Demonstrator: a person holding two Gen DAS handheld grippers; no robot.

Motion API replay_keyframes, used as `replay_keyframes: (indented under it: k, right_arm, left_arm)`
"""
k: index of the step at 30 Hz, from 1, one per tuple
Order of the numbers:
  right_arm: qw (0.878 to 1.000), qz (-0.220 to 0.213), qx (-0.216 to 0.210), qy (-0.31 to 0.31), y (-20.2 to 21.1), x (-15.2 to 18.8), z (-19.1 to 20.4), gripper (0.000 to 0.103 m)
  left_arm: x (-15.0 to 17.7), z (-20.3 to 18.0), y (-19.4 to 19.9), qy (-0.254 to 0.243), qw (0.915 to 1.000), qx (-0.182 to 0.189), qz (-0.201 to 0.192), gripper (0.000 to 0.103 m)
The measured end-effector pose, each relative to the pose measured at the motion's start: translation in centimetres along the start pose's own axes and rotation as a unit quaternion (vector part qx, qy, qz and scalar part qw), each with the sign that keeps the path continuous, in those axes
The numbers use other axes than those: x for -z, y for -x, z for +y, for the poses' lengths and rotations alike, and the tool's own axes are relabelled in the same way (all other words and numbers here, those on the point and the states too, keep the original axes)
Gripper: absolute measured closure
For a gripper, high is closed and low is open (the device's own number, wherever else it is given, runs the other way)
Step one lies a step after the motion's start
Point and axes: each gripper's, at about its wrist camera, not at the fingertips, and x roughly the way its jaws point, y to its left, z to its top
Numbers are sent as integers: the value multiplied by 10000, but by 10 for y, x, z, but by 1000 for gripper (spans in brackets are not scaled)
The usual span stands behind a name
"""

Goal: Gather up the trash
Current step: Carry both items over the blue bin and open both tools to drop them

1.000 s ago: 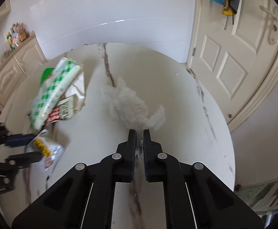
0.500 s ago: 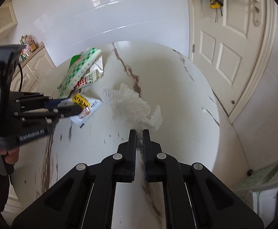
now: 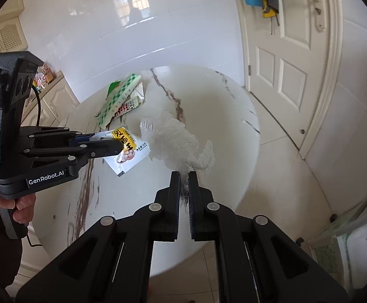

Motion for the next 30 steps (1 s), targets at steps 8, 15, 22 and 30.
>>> replay_keyframes:
  k: [8, 15, 22, 30]
  right_arm:
    - [9985, -249, 308, -371, 63, 36, -45, 96]
    - [9937, -226, 624, -898, 91, 73, -104, 96]
    - [9861, 48, 959, -1355, 76, 108, -156, 49]
    - [9762, 245, 1182, -1804, 74, 140, -198, 33]
  left_arm:
    - [-9, -90, 5, -603, 9976, 332, 28, 96]
    - [-20, -158, -38, -1106, 9923, 465, 300, 96]
    - [-27, -200, -100, -1433, 9853, 546, 752, 96]
    - [-27, -230, -174, -1638, 9784, 280, 1225, 85]
